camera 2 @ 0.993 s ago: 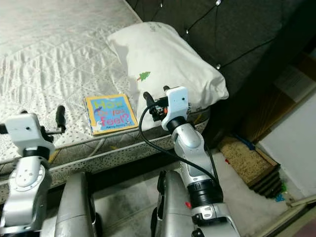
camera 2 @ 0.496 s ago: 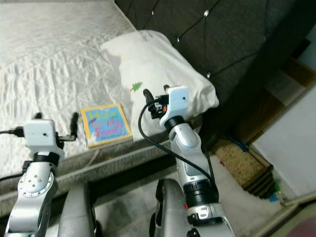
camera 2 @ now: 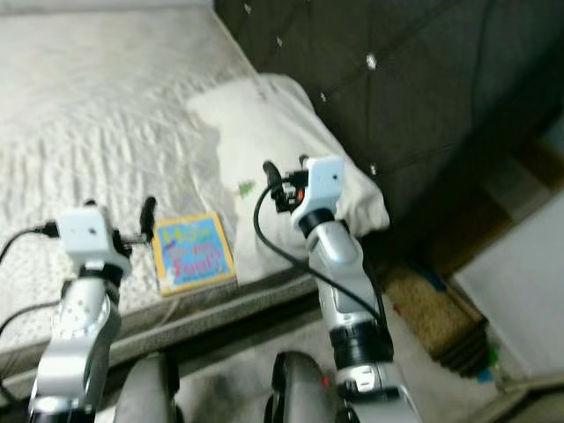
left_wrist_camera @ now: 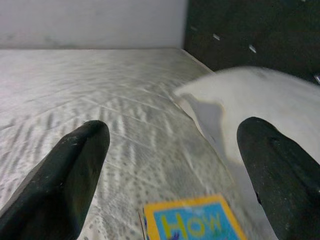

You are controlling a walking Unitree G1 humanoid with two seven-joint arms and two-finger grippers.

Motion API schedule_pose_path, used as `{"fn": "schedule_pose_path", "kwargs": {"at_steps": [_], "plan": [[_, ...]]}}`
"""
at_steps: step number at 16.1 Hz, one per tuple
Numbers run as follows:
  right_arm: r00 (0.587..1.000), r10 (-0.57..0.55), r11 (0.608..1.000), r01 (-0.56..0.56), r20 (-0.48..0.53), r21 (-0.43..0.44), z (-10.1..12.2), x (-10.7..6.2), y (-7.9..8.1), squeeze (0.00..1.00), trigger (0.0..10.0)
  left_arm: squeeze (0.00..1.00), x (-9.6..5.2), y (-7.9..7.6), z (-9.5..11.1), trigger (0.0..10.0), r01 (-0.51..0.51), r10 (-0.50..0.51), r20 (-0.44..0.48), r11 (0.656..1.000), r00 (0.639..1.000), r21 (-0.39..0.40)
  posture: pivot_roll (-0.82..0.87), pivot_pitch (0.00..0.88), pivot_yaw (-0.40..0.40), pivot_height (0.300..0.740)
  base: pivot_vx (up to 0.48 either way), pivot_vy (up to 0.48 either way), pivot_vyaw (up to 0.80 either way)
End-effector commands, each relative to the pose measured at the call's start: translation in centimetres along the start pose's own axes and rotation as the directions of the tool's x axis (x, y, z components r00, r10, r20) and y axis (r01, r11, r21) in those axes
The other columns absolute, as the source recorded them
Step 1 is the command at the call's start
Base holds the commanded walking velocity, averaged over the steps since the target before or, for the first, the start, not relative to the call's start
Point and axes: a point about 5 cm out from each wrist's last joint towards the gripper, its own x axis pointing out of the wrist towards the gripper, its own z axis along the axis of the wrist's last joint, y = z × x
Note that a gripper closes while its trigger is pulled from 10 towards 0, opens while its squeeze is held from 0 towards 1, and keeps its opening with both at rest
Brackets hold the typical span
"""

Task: Clean up the room

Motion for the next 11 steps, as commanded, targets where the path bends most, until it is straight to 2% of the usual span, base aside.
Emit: {"fn": "schedule_pose_path", "kwargs": {"at_steps": [1,3,8,9,11], "plan": [[1.0,-0.022,1.0,0.022,-0.012,-0.001,-0.29,-0.14,-0.42,0.0,10.0,0.0,0.17,0.32,-0.33,10.0,-0.033,0.032,-0.024,0.999,0.999,-0.018,0.03,0.0,-0.119,0.716,0.0,0.0,0.0],[1.0,-0.016,1.0,0.016,-0.02,0.0,-0.59,-0.17,0.07,0.0,10.0,0.0,0.2,0.57,-0.68,10.0,-0.052,0.051,-0.042,0.999,0.998,-0.006,0.03,0.0,-0.118,0.74,0.0,0.0,0.0],[1.0,0.007,1.0,-0.007,0.001,-0.01,-0.04,0.58,0.44,0.0,10.0,0.0,0.32,0.71,-0.11,10.0,-0.084,0.084,-0.005,0.996,0.996,0.012,0.02,0.0,-0.1,0.74,0.0,0.0,0.0],[1.0,-0.01,1.0,0.01,0.002,-0.011,-0.04,0.53,0.29,0.0,10.0,0.0,0.39,0.62,-0.1,10.0,-0.082,0.082,-0.009,0.996,0.997,0.021,0.01,0.0,-0.094,0.74,0.0,0.0,0.0],[1.0,-0.023,1.0,0.023,-0.003,-0.013,-0.23,0.05,-0.02,0.0,10.0,0.0,0.31,0.26,-0.33,10.0,-0.026,0.025,-0.034,1.0,0.999,-0.013,0.0,0.0,-0.089,0.74,0.0,0.0,0.0]]}}
